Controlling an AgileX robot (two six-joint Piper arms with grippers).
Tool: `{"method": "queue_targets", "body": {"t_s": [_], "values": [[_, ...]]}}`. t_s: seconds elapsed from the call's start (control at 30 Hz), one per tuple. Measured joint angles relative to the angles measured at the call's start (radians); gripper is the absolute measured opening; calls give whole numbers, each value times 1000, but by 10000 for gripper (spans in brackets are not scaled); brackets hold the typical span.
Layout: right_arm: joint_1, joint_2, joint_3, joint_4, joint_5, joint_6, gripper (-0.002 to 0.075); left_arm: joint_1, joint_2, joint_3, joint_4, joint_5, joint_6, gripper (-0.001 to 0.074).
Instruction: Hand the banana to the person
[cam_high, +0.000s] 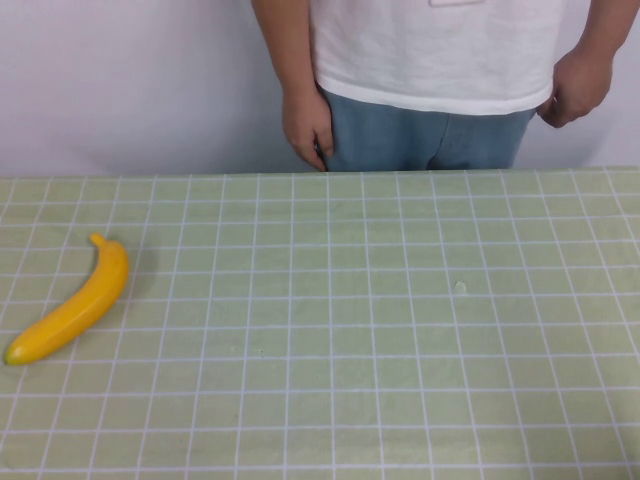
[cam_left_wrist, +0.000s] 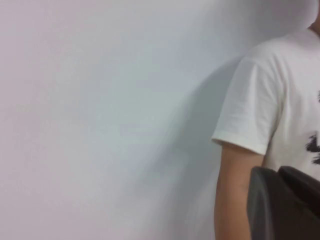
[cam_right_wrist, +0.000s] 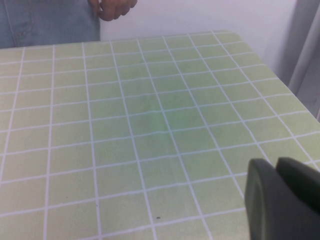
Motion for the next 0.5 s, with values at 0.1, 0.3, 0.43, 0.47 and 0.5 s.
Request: {"method": "queue_targets", "body": {"t_s": [0.1, 0.3, 0.43, 0.47, 0.5], "values": [[0, 0, 0, 0, 0, 0, -11, 0, 30, -1, -4, -2, 2, -4], [0, 0, 0, 0, 0, 0, -11, 0, 58, -2, 1, 55, 42, -4], [0, 0, 0, 0, 0, 0, -11, 0, 116, -51, 67, 212, 62, -4], [0, 0, 0, 0, 0, 0, -11, 0, 146, -79, 117, 271, 37, -4], [0, 0, 0, 0, 0, 0, -11, 0, 174, -106, 168, 334, 6, -4]]}}
